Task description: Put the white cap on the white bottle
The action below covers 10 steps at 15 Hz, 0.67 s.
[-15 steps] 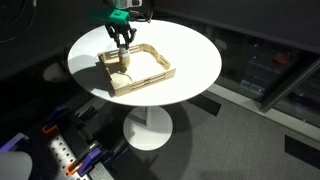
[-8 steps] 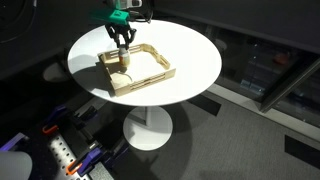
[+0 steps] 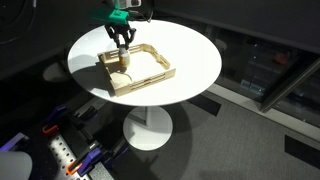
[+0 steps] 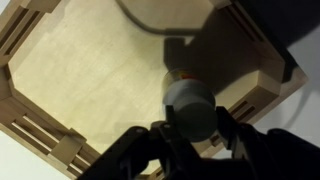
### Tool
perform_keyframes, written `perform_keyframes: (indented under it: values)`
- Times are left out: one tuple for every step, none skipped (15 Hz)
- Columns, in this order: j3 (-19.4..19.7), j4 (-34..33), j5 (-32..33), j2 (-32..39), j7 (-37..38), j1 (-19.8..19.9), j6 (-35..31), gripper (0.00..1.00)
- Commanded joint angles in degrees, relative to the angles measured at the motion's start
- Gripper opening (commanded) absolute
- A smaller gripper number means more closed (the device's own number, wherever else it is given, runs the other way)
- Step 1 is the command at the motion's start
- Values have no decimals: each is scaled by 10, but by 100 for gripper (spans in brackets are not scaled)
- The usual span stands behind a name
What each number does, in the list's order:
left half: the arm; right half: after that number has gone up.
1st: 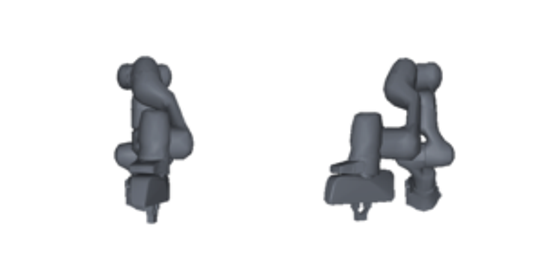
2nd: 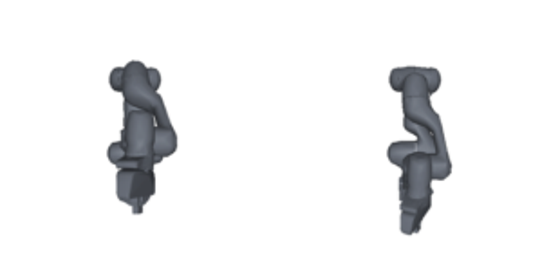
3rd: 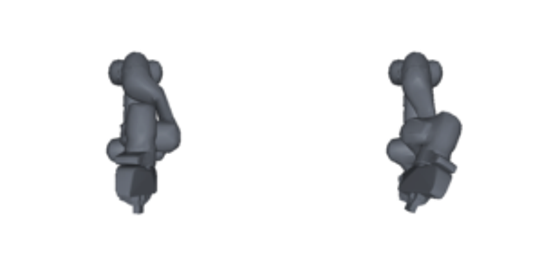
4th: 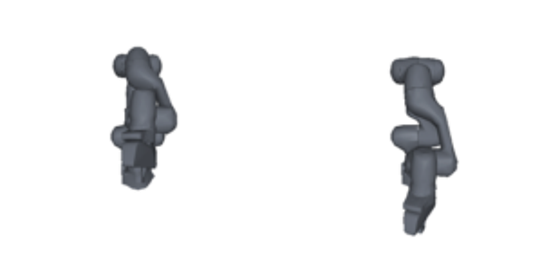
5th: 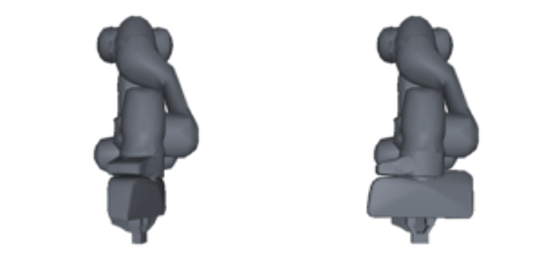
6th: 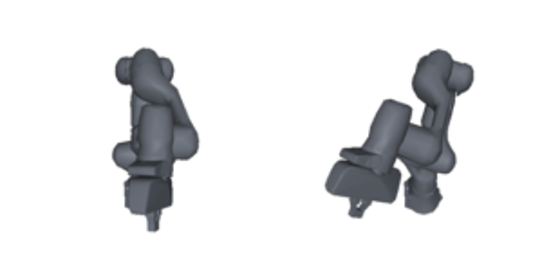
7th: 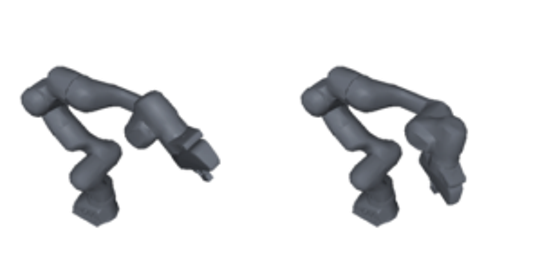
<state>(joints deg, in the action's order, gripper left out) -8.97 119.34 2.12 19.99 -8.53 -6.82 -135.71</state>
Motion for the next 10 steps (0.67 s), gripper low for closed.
perform_keyframes:
  values:
    - [4,-4,13,2,0,-6,-2,19]
    - [4,-3,12,2,0,-6,-3,19]
    - [4,-3,11,2,0,-6,-3,19]
    - [4,-3,11,2,0,-6,-4,19]
    - [4,-2,10,1,-1,-5,-4,44]
    - [3,-1,9,-1,-2,-5,-4,69]
    - [3,-1,9,-2,-2,-5,-4,70]
    - [3,0,9,-3,-2,-5,-4,77]
    - [3,1,8,-5,-3,-4,-3,85]
    - [3,1,8,-6,-3,-4,-2,92]
